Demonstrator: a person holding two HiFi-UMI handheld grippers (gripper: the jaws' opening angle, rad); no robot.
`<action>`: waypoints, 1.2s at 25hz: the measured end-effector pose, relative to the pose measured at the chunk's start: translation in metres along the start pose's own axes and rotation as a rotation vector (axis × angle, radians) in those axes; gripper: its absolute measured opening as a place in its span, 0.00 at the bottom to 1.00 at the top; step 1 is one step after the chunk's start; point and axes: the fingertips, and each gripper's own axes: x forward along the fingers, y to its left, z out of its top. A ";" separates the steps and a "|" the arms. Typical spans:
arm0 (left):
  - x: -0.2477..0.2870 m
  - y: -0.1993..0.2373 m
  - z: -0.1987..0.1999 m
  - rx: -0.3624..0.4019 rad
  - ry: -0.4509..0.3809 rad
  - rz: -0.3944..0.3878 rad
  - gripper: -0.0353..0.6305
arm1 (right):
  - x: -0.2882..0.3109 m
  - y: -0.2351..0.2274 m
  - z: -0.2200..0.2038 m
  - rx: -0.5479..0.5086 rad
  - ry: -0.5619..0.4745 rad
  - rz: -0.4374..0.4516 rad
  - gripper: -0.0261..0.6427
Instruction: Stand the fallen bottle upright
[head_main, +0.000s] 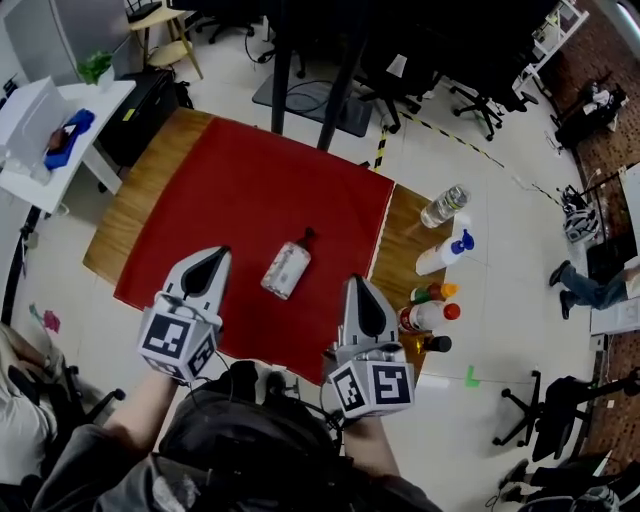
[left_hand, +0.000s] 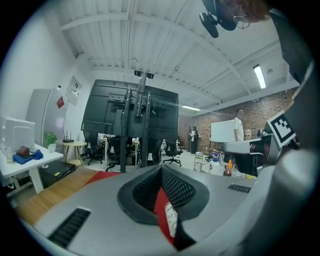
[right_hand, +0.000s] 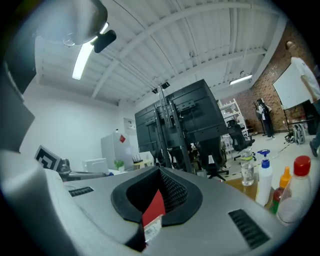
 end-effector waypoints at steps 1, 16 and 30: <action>0.007 0.005 -0.003 0.000 0.003 -0.011 0.11 | 0.009 0.000 -0.006 0.005 0.017 -0.006 0.06; 0.111 0.058 -0.060 -0.038 0.196 -0.161 0.11 | 0.118 -0.008 -0.109 0.115 0.306 -0.020 0.08; 0.179 0.070 -0.097 -0.043 0.314 -0.243 0.11 | 0.160 -0.032 -0.178 0.208 0.502 -0.049 0.19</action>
